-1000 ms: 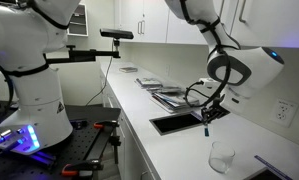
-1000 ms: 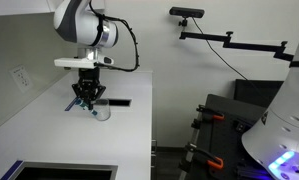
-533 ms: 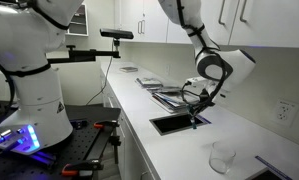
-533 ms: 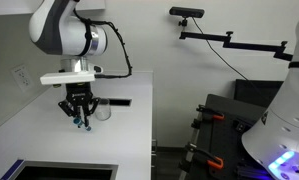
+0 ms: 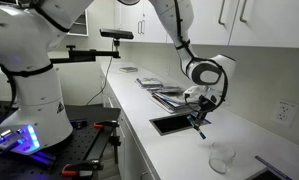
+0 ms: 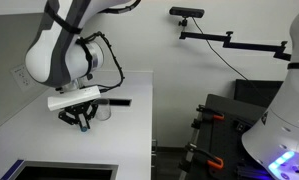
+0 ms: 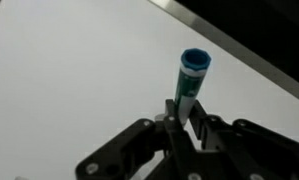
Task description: Pick the marker from the cup and put it on the counter
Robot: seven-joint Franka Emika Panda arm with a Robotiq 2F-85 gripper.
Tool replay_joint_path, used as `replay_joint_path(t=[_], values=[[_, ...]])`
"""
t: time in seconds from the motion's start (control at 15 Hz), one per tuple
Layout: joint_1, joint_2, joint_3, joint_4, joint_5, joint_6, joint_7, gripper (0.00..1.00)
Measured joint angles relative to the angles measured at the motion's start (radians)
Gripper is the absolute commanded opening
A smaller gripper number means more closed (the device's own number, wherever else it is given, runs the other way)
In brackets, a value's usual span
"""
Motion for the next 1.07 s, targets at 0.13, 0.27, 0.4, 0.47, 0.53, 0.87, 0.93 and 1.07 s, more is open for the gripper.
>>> replay_joint_path(t=[0.13, 0.27, 0.4, 0.47, 0.53, 0.87, 0.93, 1.07], values=[[0.027, 0.022, -0.020, 0.000, -0.057, 0.078, -0.012, 0.05], [0.045, 0.041, -0.023, 0.004, -0.084, 0.135, -0.042, 0.05], [0.054, 0.053, -0.016, 0.009, -0.091, 0.168, -0.095, 0.05], [0.056, 0.058, -0.010, 0.013, -0.092, 0.178, -0.122, 0.05], [0.058, 0.062, -0.007, 0.014, -0.093, 0.185, -0.148, 0.45], [0.051, 0.066, -0.002, 0.018, -0.092, 0.188, -0.239, 0.75], [0.044, 0.066, 0.002, 0.019, -0.092, 0.187, -0.251, 0.83], [0.020, 0.064, 0.018, 0.022, -0.085, 0.173, -0.275, 0.97]])
